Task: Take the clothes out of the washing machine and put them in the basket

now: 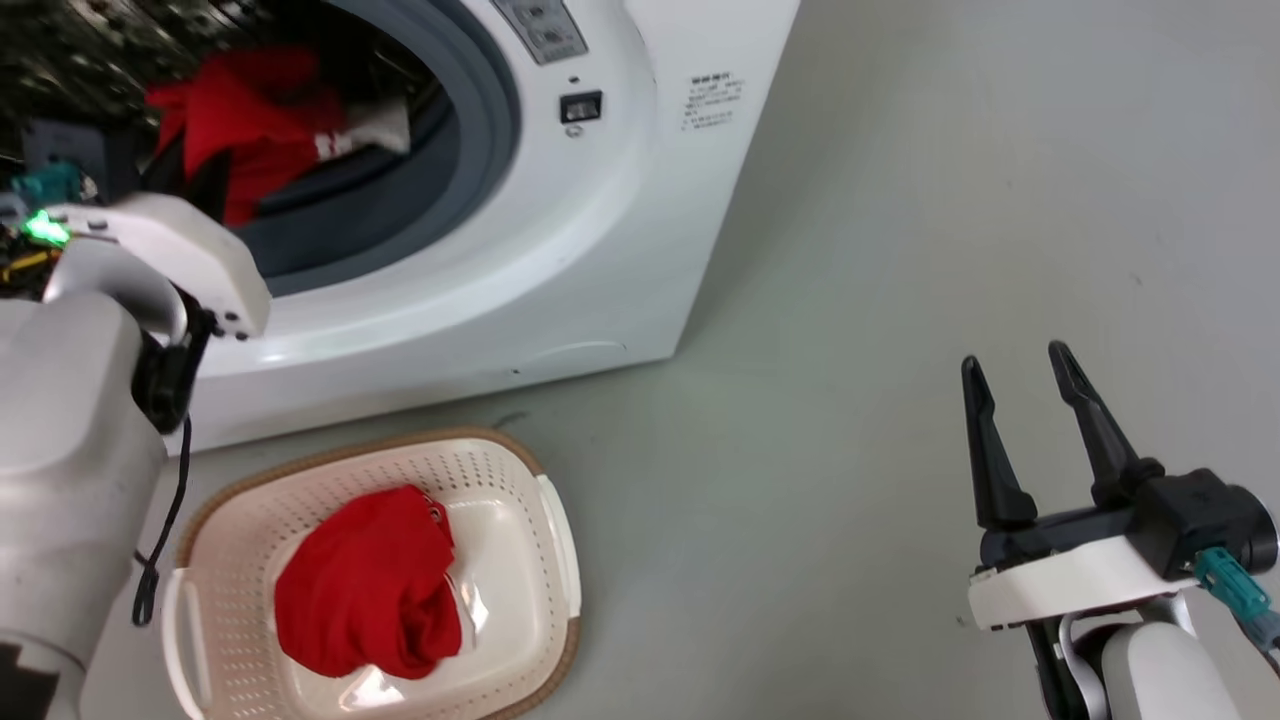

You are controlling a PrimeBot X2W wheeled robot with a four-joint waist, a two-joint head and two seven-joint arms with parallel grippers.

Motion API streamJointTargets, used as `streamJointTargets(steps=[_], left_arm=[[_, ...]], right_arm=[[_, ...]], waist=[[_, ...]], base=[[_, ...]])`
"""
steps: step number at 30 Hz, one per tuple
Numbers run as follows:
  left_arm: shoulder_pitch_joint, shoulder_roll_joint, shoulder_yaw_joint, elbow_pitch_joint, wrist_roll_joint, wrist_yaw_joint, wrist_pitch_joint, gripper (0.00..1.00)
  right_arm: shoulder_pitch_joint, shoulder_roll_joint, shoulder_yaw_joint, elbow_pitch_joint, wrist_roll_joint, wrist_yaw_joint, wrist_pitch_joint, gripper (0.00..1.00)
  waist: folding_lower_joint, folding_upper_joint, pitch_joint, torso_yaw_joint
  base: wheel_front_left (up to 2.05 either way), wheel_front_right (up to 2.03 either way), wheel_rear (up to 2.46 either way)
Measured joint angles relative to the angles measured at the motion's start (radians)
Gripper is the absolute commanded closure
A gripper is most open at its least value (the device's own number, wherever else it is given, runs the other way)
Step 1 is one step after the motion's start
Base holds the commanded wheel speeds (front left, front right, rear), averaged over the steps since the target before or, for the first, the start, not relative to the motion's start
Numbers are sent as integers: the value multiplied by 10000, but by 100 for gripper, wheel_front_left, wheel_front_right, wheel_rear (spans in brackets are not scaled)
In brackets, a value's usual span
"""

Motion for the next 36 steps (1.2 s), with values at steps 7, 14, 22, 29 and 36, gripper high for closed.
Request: streamJointTargets(steps=[7, 14, 22, 29, 36], left_arm=[[1179, -4, 192, -1532, 104, 577, -485, 100], [2611, 121, 589, -3965, 119, 1348, -558, 100], [4347, 851, 792, -6999, 351, 2462, -389, 100], [5556, 1058, 625, -8485, 134, 2970, 221, 100], [6027, 991, 481, -7461, -167, 2755, 88, 100]], right_arm=[[303, 0, -184, 102, -169, 0, 0, 0], [540, 0, -424, 209, -362, 0, 0, 0], [767, -2, -660, 276, -393, 0, 0, 0], [819, -2, -548, 276, -389, 0, 0, 0], [579, 0, -412, 134, -387, 2, 0, 0]], waist=[[-1, 0, -750, 414], [-1, 0, -1399, 922], [-2, 0, -1994, 1482], [-2, 0, -1942, 1689], [0, 0, -1244, 1548]], base=[[0, 0, 0], [0, 0, 0], [0, 0, 0], [0, 0, 0], [0, 0, 0]])
